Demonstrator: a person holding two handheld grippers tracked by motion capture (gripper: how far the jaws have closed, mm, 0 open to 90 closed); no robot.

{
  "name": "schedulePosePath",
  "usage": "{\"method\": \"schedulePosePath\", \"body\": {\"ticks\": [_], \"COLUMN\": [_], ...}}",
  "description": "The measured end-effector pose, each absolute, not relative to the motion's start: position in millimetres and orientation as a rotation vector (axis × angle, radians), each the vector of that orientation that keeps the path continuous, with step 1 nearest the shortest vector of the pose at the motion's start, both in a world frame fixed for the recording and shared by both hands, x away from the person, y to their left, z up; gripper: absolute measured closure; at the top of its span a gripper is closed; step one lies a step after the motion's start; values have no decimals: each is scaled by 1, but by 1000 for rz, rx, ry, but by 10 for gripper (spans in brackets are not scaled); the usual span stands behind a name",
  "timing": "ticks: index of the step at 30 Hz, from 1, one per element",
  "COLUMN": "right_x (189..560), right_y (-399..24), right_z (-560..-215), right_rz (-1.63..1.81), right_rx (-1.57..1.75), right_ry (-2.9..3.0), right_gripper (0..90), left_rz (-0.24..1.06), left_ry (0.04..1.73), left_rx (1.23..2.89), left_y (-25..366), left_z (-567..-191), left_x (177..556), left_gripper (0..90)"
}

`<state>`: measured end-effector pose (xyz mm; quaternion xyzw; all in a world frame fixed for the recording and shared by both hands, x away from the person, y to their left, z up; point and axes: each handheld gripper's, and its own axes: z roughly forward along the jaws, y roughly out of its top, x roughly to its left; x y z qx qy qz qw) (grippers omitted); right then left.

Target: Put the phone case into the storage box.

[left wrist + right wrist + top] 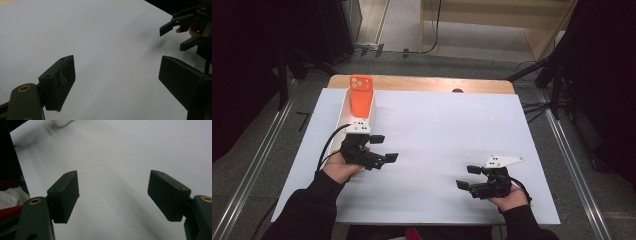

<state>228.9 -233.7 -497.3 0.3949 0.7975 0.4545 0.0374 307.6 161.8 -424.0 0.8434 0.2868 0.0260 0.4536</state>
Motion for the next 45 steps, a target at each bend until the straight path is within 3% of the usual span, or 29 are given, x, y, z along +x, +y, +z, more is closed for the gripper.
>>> {"method": "schedulePosePath", "body": {"ticks": [45], "right_x": [230], "right_y": [-231], "right_z": [-499], "right_rz": [1383], "right_rx": [1196], "right_ry": [2469], "right_gripper": [239], "left_rz": [18], "left_ry": [587], "left_rx": [2220], "left_y": [166], "left_z": [-462], "left_x": [262], "left_gripper": [136]}}
